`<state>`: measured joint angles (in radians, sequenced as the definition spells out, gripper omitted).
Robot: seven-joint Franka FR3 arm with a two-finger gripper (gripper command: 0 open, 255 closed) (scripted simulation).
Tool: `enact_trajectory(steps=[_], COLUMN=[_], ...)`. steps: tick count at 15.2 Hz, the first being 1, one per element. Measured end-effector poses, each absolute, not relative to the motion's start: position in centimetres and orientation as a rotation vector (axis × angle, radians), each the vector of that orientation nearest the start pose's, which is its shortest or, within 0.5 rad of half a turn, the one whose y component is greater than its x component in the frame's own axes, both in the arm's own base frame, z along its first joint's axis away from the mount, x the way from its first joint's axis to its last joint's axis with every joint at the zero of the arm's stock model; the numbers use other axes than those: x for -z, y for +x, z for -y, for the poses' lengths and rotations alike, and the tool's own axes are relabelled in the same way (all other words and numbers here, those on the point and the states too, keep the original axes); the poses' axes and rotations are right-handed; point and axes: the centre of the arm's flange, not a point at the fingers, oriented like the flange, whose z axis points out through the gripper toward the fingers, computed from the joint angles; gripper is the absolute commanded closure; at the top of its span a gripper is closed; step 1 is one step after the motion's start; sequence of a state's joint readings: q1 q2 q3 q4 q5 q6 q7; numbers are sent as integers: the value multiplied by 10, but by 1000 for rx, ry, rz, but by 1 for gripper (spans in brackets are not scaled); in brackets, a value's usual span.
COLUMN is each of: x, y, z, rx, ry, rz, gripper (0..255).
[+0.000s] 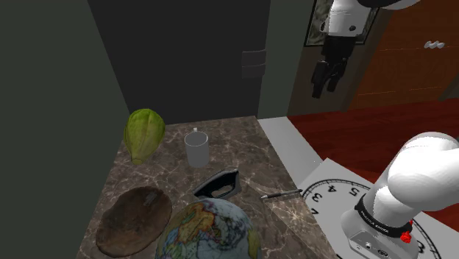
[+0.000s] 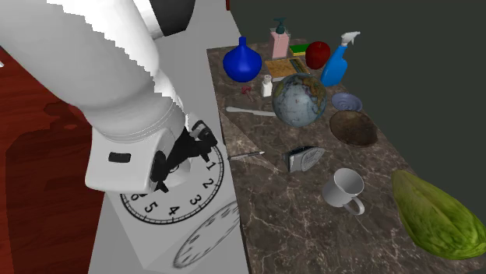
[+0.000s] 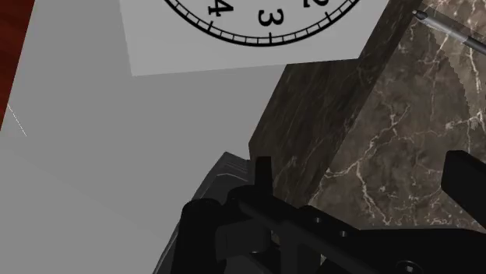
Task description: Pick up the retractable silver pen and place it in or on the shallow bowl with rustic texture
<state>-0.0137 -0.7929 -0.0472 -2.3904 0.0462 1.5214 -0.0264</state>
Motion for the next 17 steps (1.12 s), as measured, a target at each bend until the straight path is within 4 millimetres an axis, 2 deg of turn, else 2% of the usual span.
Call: enact_trajectory(steps=[2, 4, 9, 17], x=[-569, -554, -514, -443], y=[299, 301, 306, 287], z=[12, -5, -56, -134], rx=[-112, -110, -102, -83], ry=[-3057, -3055, -3024, -2891], rz=[5, 118, 463, 1014], gripper=[0, 0, 0, 0])
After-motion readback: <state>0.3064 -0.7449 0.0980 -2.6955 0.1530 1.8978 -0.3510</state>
